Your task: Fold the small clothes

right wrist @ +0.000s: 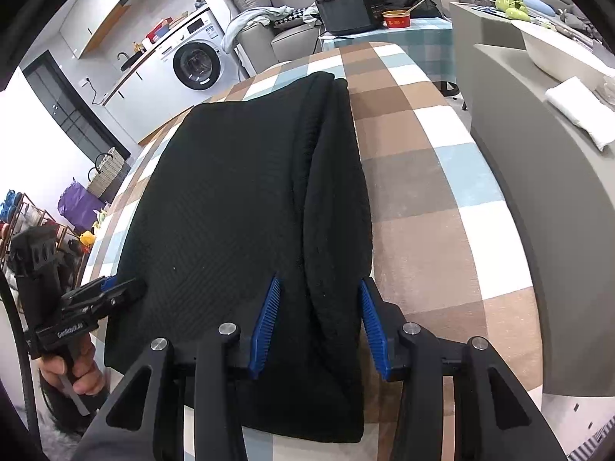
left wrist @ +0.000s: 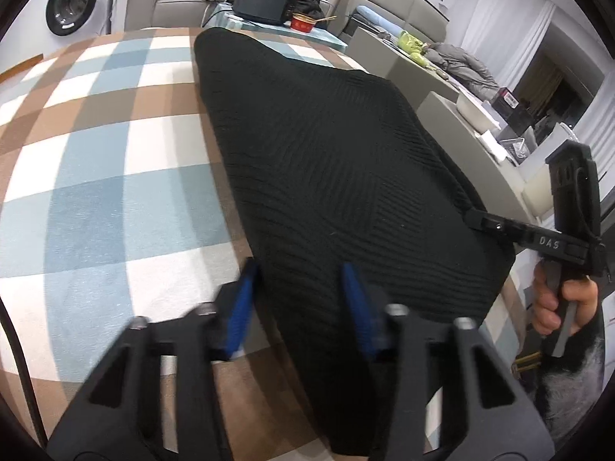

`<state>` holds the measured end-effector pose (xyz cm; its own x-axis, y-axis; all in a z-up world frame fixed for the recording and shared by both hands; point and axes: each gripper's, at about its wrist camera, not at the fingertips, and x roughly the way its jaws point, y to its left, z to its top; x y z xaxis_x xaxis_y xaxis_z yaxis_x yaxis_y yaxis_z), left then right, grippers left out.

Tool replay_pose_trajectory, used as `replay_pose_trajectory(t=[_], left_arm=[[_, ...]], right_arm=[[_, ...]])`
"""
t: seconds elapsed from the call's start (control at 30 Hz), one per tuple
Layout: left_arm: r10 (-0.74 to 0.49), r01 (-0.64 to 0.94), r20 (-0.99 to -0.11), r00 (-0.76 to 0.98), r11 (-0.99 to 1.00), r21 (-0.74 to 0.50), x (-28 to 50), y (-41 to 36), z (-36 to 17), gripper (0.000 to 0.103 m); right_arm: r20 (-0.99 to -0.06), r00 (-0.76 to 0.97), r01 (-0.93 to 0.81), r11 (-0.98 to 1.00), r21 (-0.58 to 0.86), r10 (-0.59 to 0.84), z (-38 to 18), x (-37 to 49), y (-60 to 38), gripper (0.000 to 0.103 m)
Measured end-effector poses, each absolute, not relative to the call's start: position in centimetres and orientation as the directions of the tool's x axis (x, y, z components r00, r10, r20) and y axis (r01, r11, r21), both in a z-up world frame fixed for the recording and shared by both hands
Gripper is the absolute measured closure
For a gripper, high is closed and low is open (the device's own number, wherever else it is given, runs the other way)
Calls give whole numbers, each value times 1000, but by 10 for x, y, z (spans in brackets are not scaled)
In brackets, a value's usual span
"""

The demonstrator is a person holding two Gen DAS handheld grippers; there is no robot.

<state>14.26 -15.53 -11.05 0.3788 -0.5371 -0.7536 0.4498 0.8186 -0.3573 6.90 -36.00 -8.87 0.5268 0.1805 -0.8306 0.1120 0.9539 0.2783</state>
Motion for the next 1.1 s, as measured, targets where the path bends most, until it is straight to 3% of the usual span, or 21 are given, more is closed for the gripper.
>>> replay_pose_trajectory(t=[0.07,0.17,0.7,1.0,1.03,1.1], left_arm=[[-537,451,-750,385,819,-355,143,-156,-110,80],[-546,443,-745,384,816,-370,146,-154,-111,84],[-440,319,-747,498,894,-314,148,-72,-104,89],[-384,212,-746,544,923,-321,146,-5,-104,87],[-372,206,-747,551,928,-311,144,-3,-103,84],[-334,196,-754,566,942,-271,139,-4,-99,72]], right_arm=[[-829,527,103,954,282,188,-90,70,-359,66],[-830,527,83,960,266,184,-90,70,-351,71],[-819,504,-46,955,292,275,-97,99,-272,73],[-812,496,-98,949,299,307,-99,110,-234,69],[-811,495,-92,947,307,311,-98,107,-241,62],[-815,485,-68,943,327,318,-97,97,-255,59]])
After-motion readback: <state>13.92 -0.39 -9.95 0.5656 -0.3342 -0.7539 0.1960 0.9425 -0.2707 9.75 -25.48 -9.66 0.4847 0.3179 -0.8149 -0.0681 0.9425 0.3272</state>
